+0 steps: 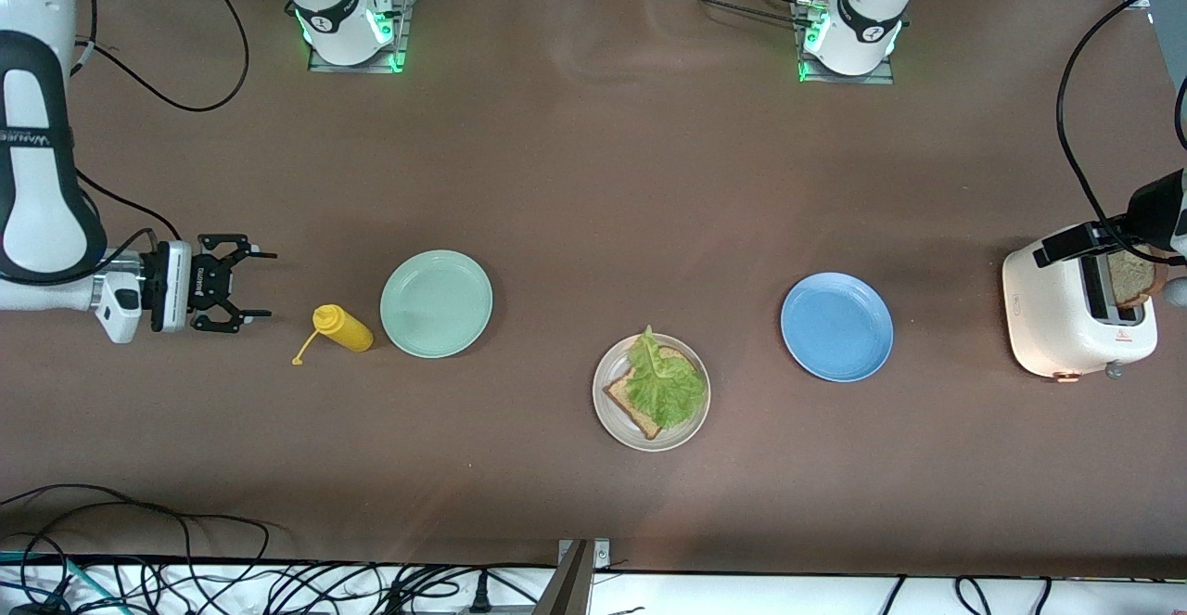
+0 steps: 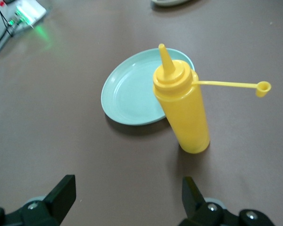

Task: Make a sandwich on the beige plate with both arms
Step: 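Lower the right gripper around the yellow bottle and grasp it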

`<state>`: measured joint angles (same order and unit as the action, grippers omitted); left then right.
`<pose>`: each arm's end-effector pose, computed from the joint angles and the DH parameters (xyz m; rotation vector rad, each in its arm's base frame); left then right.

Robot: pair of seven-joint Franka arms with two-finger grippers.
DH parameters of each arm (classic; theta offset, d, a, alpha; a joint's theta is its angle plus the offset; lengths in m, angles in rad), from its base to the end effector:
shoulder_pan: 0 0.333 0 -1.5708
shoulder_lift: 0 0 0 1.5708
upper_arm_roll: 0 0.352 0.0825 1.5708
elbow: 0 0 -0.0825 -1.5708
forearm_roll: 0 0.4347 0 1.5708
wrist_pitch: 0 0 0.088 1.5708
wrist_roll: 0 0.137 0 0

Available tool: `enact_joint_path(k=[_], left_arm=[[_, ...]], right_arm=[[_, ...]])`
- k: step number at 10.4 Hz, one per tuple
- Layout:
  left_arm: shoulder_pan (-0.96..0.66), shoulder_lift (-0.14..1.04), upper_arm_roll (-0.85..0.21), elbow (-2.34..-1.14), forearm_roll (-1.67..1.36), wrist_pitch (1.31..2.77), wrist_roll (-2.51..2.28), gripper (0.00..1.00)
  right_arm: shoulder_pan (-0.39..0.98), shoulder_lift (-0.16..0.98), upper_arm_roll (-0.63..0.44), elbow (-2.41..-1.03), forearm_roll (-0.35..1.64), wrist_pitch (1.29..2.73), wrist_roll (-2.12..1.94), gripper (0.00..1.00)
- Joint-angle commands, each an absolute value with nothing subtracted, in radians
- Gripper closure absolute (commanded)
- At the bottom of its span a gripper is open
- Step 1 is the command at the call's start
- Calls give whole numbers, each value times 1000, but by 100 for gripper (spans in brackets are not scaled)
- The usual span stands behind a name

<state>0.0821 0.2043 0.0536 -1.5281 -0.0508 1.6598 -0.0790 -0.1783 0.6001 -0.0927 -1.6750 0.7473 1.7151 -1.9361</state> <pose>0.6674 0.0816 0.5297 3.0793 0.3406 -0.1103 0.6725 -0.0950 0.2176 -1.8489 -1.4617 -0.4100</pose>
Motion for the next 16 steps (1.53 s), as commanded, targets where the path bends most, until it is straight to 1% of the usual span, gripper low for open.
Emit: enact_joint_path(k=[1, 2, 4, 5, 9, 11, 15, 16], left_arm=[[95, 189, 61, -1543, -9, 1652, 9, 0], [115, 189, 60, -1543, 27, 1652, 50, 0], [172, 190, 60, -1542, 31, 1652, 145, 0], [189, 190, 60, -1542, 32, 1652, 182, 0], [316, 219, 60, -1536, 80, 1655, 391, 0], [363, 259, 60, -1532, 106, 1667, 455, 0], [400, 351, 60, -1534, 143, 1761, 457, 0], [400, 366, 58, -1532, 137, 1776, 456, 0]], right_arm=[[-192, 676, -112, -1583, 821, 1645, -1982, 0], [-192, 695, -115, -1579, 821, 1644, -1991, 0], [-202, 802, -121, -1547, 911, 1643, -2131, 0], [-202, 830, -121, -1531, 943, 1641, -2158, 0], [-193, 890, -104, -1490, 1057, 1637, -2174, 0], [-172, 920, -100, -1479, 1107, 1638, -2183, 0], [-121, 963, -100, -1470, 1176, 1677, -2200, 0], [-111, 966, -100, -1470, 1178, 1689, -2200, 10]])
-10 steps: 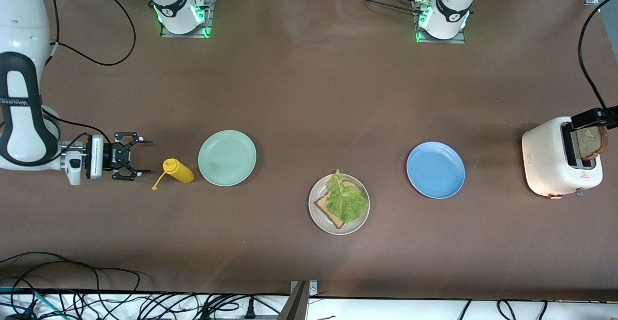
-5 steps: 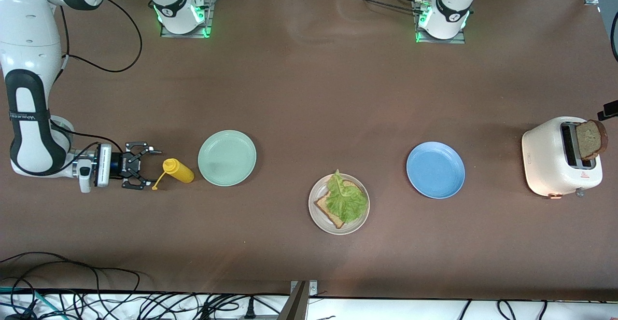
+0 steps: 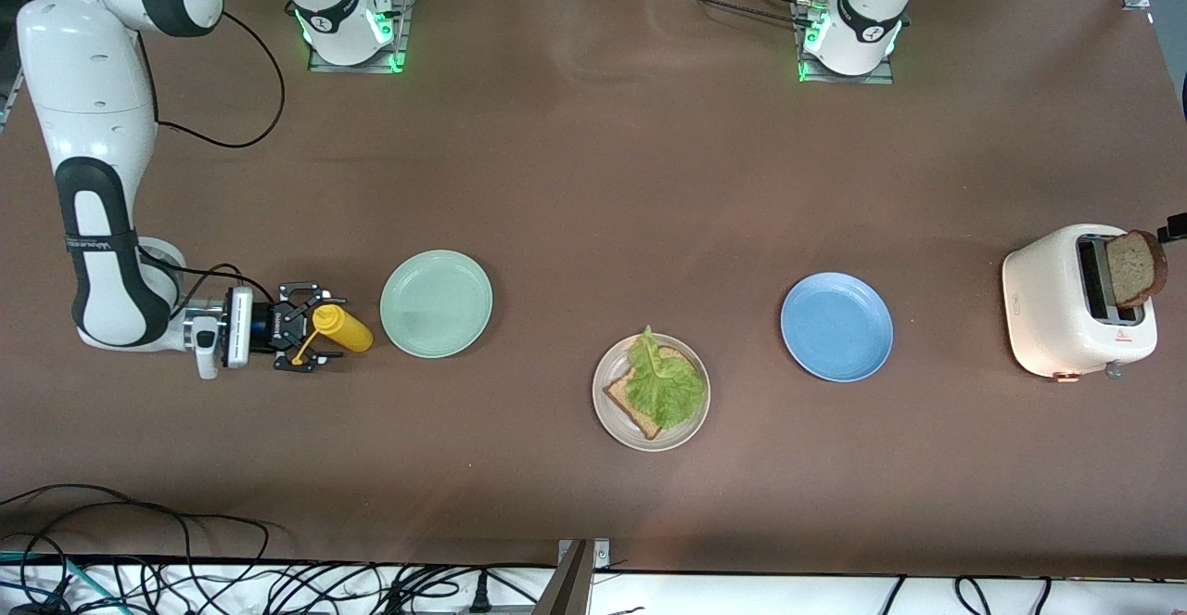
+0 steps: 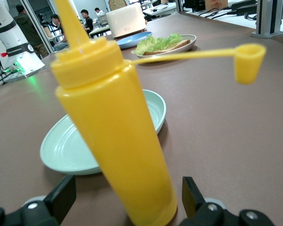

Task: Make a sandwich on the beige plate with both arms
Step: 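Lower the right gripper around the yellow bottle and grasp it, then lift the bottle with the right gripper while the left gripper grasps toaster bread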

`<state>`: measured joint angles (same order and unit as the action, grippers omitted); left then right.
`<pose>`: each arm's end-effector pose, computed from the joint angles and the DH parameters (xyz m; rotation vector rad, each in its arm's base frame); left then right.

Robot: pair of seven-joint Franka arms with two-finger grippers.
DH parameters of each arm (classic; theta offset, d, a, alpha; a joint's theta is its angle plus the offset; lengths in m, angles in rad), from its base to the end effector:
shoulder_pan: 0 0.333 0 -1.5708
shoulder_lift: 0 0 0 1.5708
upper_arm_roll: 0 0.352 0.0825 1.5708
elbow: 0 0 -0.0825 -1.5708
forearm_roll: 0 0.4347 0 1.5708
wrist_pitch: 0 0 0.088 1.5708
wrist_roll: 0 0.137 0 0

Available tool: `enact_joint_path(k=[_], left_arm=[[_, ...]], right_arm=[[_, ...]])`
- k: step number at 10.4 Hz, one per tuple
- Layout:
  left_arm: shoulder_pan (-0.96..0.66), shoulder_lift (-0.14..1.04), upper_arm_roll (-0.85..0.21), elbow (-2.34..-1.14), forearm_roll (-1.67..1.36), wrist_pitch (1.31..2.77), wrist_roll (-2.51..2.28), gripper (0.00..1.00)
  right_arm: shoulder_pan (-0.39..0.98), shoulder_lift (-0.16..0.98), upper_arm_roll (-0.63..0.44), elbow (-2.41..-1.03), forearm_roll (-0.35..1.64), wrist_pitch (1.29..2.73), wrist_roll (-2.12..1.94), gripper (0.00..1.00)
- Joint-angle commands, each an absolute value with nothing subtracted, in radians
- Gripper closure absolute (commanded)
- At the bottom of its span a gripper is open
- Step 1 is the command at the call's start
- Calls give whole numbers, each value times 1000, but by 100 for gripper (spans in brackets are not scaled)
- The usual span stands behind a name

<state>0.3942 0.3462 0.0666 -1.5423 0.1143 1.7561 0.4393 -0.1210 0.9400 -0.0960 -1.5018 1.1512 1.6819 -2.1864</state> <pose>0.6278 0.3211 0.4328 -3.0666 0.0145 0.2716 0.7091 -0.0300 0.0763 -1.6185 -1.3091 -0.7485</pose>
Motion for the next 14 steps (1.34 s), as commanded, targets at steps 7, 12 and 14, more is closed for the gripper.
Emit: enact_joint_path(k=[7, 12, 14], left_arm=[[400, 439, 57, -1534, 127, 1818, 457, 10], [410, 454, 58, -1532, 127, 1824, 457, 59], [413, 454, 58, -1532, 129, 1825, 457, 86]], right_arm=[[-34, 855, -100, -1473, 1058, 1821, -2017, 100], [274, 706, -242, -1474, 836, 1859, -1444, 100], [430, 681, -314, -1468, 738, 1873, -1198, 100]])
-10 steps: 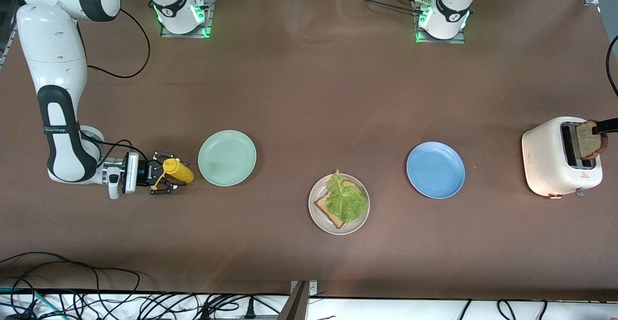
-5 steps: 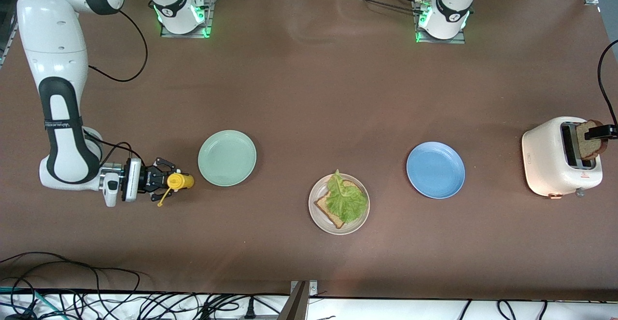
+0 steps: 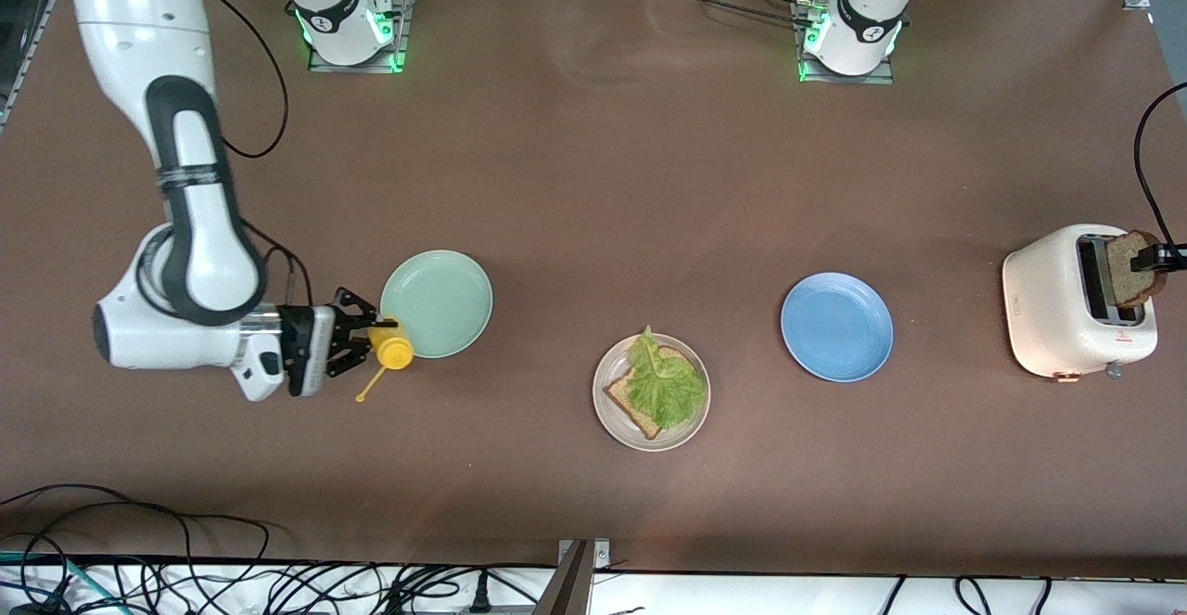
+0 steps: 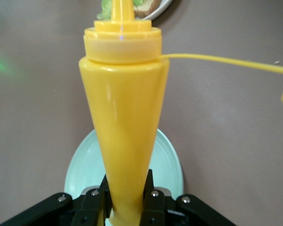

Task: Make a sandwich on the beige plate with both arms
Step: 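Lift the bottle with the right gripper while the left gripper grasps toaster bread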

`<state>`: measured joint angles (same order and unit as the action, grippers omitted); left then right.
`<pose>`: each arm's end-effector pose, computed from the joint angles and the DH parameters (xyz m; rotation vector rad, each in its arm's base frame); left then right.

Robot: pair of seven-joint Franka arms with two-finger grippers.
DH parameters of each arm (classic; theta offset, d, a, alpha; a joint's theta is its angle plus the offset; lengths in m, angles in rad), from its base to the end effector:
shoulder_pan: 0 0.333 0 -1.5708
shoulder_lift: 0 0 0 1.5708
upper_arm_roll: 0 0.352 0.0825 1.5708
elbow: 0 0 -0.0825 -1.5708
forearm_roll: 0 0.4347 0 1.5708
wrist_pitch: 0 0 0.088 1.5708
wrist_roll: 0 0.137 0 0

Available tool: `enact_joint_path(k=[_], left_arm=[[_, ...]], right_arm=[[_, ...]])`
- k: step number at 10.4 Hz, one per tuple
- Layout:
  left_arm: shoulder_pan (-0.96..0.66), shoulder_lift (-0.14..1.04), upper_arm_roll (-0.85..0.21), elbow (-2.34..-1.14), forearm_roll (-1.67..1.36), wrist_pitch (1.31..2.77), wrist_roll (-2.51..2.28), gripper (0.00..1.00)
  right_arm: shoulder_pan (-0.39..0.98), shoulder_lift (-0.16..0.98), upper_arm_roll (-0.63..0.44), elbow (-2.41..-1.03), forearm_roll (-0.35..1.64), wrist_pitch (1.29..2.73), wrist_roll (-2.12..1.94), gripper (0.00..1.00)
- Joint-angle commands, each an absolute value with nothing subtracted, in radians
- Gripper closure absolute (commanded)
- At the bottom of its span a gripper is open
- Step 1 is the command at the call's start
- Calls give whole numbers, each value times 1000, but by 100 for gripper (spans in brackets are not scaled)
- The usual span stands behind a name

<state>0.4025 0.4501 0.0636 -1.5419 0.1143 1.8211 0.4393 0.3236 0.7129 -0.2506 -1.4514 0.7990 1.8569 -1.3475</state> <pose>0.6414 0.3308 0.3632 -3.0761 0.0230 0.3281 0.7461 0.1621 0.2407 -2.1507 -1.3399 -0.1594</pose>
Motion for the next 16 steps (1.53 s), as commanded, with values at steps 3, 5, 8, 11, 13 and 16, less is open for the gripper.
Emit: enact_joint_path(k=[3, 5, 8, 11, 13, 16], left_arm=[[416, 451, 58, -1532, 129, 1824, 457, 100], [416, 448, 57, -1531, 130, 1824, 457, 100], [416, 431, 55, -1529, 130, 1818, 457, 100], [414, 384, 54, -1529, 130, 1801, 457, 100], [414, 348, 49, -1529, 129, 1783, 454, 100], [410, 298, 46, -1529, 127, 1738, 453, 100]], right_arm=[[679, 686, -461, -1440, 694, 1876, -991, 100], [791, 693, -503, -1440, 637, 1867, -896, 100], [990, 719, -624, -1430, 543, 1856, -753, 100], [1142, 903, -786, -1230, 541, 1709, -663, 100], [1198, 963, -859, -1148, 551, 1640, -658, 100], [1203, 1076, -873, -1055, 557, 1666, -638, 100]])
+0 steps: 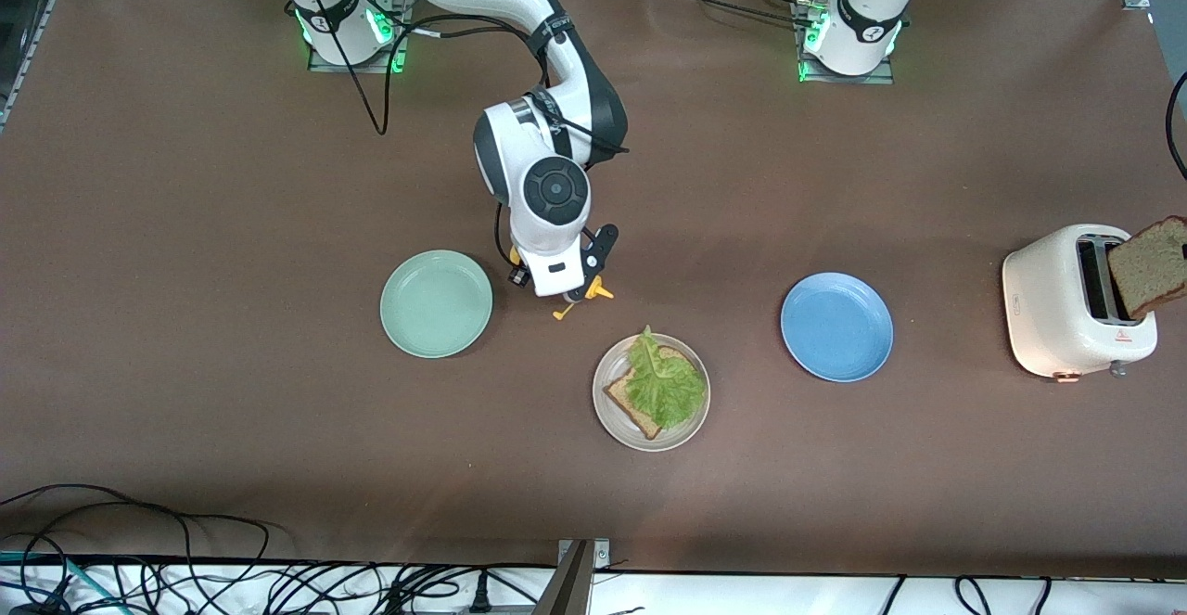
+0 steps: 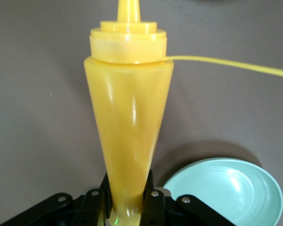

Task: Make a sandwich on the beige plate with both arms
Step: 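Lift the bottle with the right gripper while the left gripper grasps toaster bread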

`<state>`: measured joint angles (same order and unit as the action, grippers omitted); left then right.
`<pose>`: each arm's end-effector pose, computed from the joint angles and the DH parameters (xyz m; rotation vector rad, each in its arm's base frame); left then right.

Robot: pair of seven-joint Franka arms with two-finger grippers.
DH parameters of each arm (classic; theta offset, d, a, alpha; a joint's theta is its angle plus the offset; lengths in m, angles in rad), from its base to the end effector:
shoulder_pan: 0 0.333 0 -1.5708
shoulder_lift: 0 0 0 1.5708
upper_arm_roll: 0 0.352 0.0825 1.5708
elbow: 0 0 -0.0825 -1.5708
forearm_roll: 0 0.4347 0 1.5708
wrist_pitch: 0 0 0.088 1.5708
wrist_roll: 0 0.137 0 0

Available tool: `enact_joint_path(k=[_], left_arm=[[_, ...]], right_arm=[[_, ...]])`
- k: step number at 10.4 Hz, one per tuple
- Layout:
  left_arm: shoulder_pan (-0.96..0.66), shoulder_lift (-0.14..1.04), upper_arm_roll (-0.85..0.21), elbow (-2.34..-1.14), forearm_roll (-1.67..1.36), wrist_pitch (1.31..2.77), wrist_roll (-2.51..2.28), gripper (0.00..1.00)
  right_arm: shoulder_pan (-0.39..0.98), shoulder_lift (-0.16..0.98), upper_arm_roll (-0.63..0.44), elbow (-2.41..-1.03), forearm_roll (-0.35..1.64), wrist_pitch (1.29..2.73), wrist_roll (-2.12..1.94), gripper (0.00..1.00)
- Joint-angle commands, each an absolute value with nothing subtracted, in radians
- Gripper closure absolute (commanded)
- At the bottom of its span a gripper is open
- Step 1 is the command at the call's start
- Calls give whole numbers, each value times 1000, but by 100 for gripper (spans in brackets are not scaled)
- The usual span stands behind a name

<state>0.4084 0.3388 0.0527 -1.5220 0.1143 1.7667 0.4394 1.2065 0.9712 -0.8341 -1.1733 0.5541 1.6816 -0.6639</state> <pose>0.6316 0.3241 0.4489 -3.0590 0.0123 0.2150 0.6121 0.5092 0.2694 2.5667 1.5795 -0.3058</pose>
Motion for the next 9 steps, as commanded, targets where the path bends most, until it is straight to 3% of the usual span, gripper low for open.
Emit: enact_joint_path(k=[1, 5, 9], left_arm=[[408, 292, 41, -1529, 126, 1723, 448, 100], [405, 259, 29, -1516, 57, 1684, 433, 100], [399, 258, 8, -1516, 15, 1677, 376, 100]], right_arm=[[1201, 1121, -871, -1008, 557, 1698, -603, 100], [1186, 1189, -859, -1006, 629, 1914, -598, 100], [1183, 1203, -857, -1009, 629, 1913, -609, 100]])
